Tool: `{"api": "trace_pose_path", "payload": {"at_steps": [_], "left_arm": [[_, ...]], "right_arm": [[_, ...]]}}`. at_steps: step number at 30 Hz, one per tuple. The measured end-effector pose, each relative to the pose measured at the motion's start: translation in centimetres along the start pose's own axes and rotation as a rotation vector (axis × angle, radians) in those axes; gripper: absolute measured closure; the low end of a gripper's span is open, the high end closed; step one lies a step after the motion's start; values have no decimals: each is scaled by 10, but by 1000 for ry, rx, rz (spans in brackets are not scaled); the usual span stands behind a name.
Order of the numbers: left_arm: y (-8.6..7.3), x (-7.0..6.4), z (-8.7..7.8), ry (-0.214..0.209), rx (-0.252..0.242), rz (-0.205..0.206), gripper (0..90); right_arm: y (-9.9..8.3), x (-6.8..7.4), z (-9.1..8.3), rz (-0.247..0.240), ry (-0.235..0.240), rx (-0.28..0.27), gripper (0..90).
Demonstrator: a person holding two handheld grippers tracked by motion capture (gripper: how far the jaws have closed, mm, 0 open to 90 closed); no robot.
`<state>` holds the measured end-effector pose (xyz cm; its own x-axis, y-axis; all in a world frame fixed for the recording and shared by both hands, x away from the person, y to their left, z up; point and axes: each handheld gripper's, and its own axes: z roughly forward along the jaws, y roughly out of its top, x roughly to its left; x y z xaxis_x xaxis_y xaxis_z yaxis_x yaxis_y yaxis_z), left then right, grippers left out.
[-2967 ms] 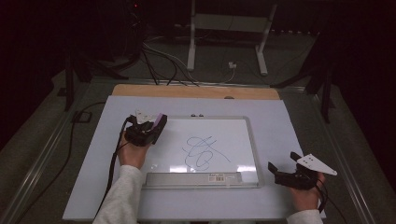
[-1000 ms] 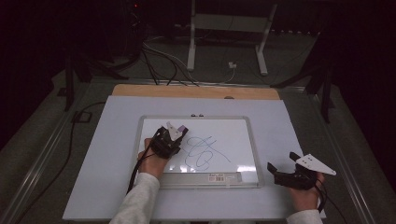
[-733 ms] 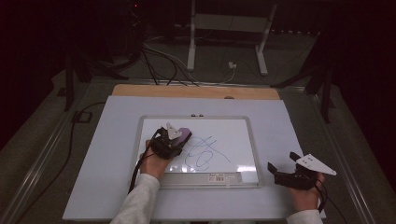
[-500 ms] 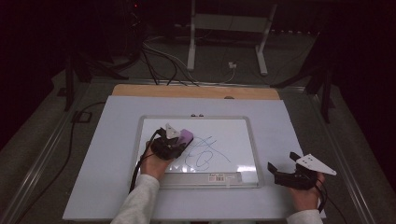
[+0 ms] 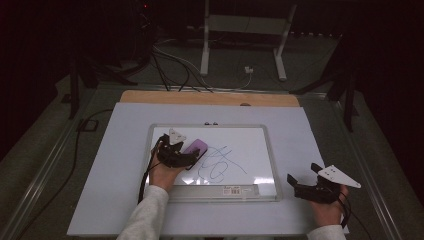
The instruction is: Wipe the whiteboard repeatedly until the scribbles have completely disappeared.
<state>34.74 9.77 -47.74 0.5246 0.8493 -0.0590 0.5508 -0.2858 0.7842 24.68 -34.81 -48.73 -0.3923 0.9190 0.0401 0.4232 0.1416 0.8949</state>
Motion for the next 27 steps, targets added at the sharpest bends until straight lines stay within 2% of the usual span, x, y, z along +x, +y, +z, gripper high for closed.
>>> {"api": "trace_pose_path", "payload": {"at_steps": [2, 4, 6, 8, 12, 14, 16, 18, 22, 25, 27], "left_arm": [[-1, 1, 3, 14, 8, -9, 157], [-2, 1, 7, 15, 19, -21, 109], [-4, 1, 10, 14, 35, -24, 89], [-5, 0, 14, 12, 56, -21, 28], [-8, 0, 18, -2, 87, -15, 10], [-9, -1, 20, 2, 106, 2, 14], [-10, -2, 20, -6, 111, 11, 89], [-11, -3, 22, 0, 120, 12, 93], [-12, -7, 24, 22, 141, 52, 115], [-12, -9, 24, 27, 138, 69, 186], [-12, -10, 23, 39, 139, 87, 312]], "right_arm": [[0, 0, 0, -3, 0, 1, 0], [-1, 0, 0, -5, 1, 2, 1], [0, 0, -1, -1, 1, 0, 0], [0, 0, -1, -2, 1, -3, 0], [0, -1, -1, 3, 1, -1, 0], [0, -1, -1, 1, 1, -4, 0], [0, -1, -1, 0, 1, -3, 0], [0, -1, -1, 0, 1, 0, 0], [0, 0, -1, -2, 3, 0, 1], [0, 0, 0, -3, 2, 1, 0], [0, 0, 0, -4, 3, 1, 0]]}}
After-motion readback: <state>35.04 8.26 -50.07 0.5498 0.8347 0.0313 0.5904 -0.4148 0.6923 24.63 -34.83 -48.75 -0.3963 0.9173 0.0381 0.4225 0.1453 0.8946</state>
